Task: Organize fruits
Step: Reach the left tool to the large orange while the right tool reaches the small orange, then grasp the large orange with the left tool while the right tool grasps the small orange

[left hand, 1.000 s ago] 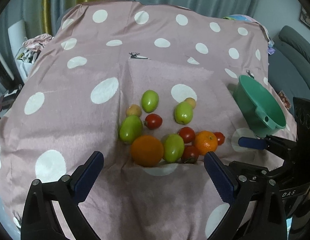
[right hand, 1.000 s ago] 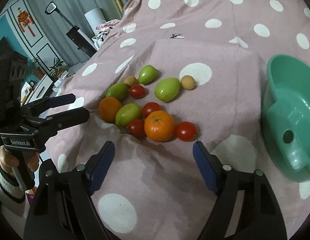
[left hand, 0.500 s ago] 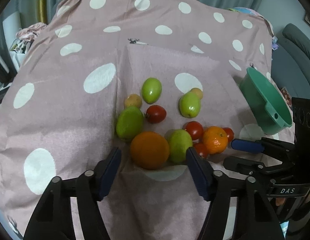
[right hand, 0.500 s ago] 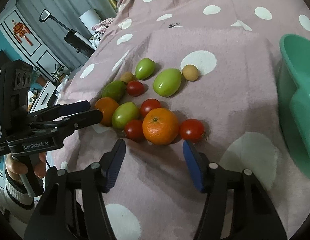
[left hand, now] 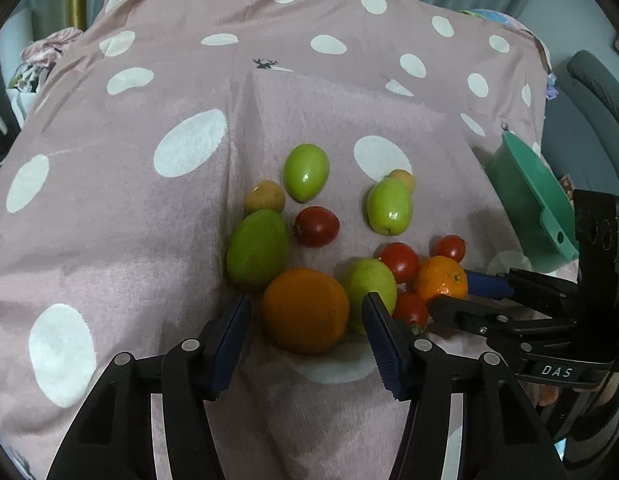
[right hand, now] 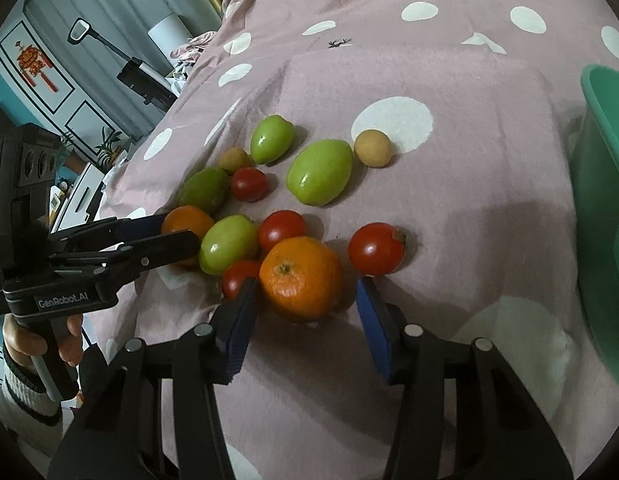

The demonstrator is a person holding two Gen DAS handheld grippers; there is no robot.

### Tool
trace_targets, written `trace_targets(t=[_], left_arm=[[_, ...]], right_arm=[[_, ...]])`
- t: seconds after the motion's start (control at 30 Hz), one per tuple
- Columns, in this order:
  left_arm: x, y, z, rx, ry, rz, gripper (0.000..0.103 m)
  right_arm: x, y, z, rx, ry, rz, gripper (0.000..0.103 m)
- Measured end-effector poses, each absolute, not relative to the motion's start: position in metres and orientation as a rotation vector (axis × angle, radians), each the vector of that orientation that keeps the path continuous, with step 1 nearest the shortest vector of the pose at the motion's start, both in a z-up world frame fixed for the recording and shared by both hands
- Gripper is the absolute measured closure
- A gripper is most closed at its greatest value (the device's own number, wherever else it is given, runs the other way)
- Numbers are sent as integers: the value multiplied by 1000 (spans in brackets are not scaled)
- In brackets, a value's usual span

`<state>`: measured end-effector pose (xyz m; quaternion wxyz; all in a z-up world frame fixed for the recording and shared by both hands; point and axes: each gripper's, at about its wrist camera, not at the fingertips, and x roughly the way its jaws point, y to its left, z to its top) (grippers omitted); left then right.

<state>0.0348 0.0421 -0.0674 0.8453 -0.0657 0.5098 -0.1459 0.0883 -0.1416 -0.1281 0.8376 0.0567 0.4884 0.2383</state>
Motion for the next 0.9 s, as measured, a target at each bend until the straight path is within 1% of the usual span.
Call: trace_targets(t=[0.2, 0.27, 0.33, 0.57, 0.73, 0.9], left_arm=[[42, 49, -70, -220, 1100, -347, 48], [42, 50, -70, -227, 1101, -350, 49], [42, 52, -71, -222, 1104, -339, 54], [43, 56, -72, -258, 1118, -343, 54], [45, 50, -72, -206, 1108, -335, 54], [50, 53, -74, -251, 1112, -331, 54]], right_arm=[[91, -142, -129, 111, 1025, 505, 53], [91, -143, -129, 111, 1023, 515, 58], [90, -144, -129, 110, 1024, 524, 60], [90, -141, -129, 92, 1026, 522, 60], [90, -139, -129, 73, 1027, 521, 60], [90, -136, -130, 59, 1019, 513, 60]])
